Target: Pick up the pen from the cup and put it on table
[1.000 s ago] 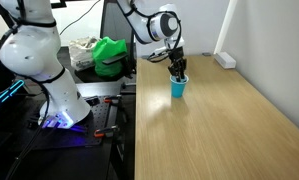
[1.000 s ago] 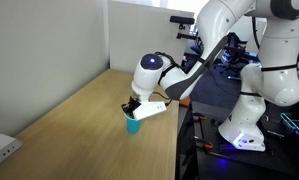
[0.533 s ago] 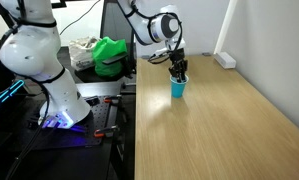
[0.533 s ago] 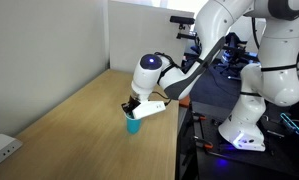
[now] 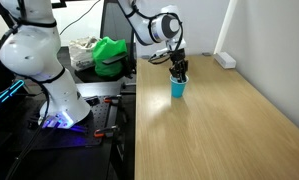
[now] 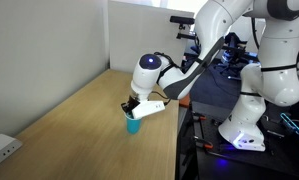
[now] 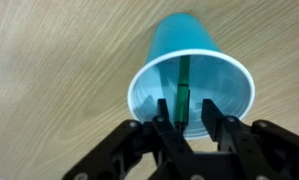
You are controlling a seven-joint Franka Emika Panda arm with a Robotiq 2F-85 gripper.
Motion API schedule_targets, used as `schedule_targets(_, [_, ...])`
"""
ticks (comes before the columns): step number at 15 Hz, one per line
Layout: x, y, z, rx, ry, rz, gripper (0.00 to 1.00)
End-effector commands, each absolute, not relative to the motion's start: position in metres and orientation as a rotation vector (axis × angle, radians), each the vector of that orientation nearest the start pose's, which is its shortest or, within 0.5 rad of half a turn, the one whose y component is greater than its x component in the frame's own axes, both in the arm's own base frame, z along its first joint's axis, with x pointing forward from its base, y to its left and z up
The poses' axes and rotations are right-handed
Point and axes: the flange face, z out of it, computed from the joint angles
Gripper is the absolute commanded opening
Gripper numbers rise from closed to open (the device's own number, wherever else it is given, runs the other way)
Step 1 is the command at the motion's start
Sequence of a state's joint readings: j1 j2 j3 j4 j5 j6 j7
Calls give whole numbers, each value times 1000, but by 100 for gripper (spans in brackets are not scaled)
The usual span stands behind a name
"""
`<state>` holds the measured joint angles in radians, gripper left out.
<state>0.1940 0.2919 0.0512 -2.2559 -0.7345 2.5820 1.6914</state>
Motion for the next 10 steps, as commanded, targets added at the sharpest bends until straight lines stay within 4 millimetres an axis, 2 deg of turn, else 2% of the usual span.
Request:
schedule_targets(1, [531, 143, 232, -3003, 1281, -562, 41])
schedule_targets(10, [537, 140, 226, -3011, 1305, -551, 40])
